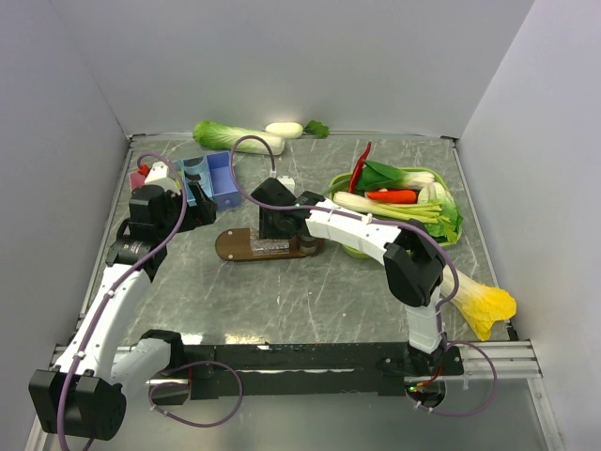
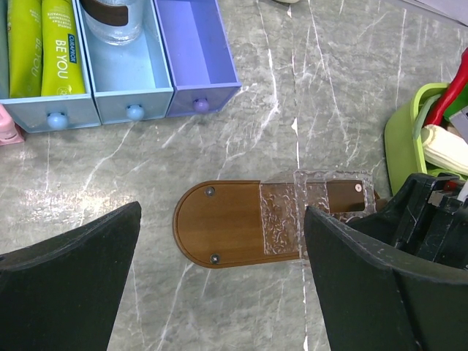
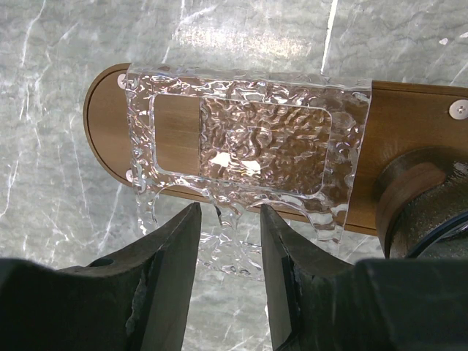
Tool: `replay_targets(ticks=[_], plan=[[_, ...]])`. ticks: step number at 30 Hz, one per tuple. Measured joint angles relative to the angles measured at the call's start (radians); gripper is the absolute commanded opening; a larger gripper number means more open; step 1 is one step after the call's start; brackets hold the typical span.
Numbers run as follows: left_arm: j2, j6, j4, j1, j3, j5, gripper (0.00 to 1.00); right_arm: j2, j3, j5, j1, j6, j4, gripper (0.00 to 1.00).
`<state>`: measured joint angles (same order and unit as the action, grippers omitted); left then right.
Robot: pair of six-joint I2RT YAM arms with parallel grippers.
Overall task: Prepare toiletry sets of a toothbrush and toothpaste on the tray
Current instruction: Place the toothpaste holder on the tray.
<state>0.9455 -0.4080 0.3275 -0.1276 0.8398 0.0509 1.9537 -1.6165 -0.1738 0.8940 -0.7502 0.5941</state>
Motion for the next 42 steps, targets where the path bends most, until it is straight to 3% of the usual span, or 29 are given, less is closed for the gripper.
replay_targets(ticks=[42], plan=[[0.0, 0.002, 0.0, 0.0, 0.0, 0.003, 0.97, -0.146, 0.109, 0.004, 0.0, -0.005, -0.09, 0.49]])
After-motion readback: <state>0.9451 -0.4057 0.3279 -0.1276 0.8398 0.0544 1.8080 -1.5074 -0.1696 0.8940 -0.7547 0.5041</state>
